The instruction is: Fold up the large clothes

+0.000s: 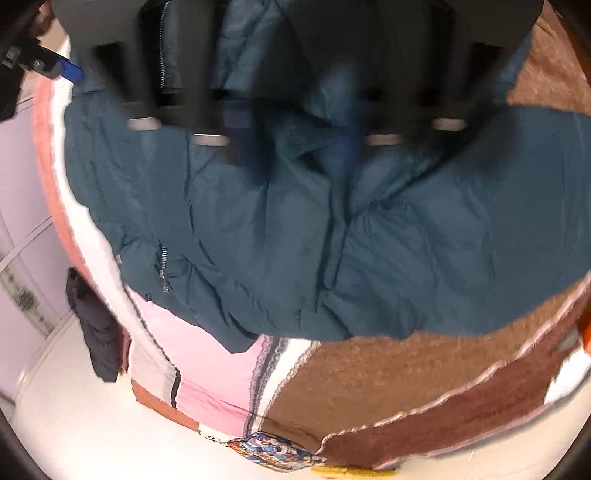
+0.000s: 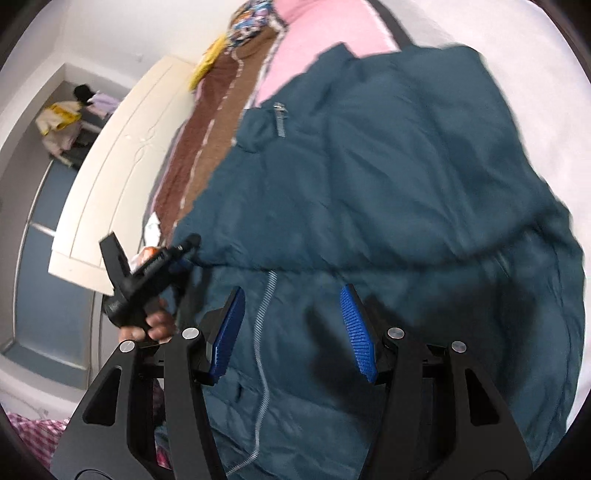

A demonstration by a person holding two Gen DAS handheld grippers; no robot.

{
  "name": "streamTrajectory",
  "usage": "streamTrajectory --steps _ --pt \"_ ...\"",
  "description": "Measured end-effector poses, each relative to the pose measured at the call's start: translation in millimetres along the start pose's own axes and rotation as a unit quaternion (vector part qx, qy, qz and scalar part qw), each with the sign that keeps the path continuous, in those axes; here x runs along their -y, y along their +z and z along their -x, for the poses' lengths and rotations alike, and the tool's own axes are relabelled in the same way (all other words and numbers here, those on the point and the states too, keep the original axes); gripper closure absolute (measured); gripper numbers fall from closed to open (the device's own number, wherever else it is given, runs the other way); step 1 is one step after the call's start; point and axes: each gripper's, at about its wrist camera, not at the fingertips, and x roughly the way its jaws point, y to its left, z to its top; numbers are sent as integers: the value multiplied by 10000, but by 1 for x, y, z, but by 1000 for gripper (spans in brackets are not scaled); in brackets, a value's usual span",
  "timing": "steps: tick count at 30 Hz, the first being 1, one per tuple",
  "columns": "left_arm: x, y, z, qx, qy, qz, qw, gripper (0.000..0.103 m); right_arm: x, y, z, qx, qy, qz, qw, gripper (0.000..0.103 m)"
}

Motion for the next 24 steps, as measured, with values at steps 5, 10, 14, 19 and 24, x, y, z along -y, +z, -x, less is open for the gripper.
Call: streamTrajectory --steps 5,10,14,19,24 --pt "3 6 -2 158 354 -35 9992 86 13 -8 9 72 -168 -190 9997 49" --pt "6 -2 -4 132 628 -303 9975 73 8 -15 13 108 -194 -241 9995 49" --pt "5 -5 13 321 676 -351 9966 50 -8 -19 10 96 -251 -69 9996 49" --pt "-6 -13 40 397 653 -429 9962 45 -36 -26 -3 -33 -375 308 9988 49" --pt "-33 -24 68 372 579 -280 9972 45 -59 -41 -19 -246 -419 674 9965 49"
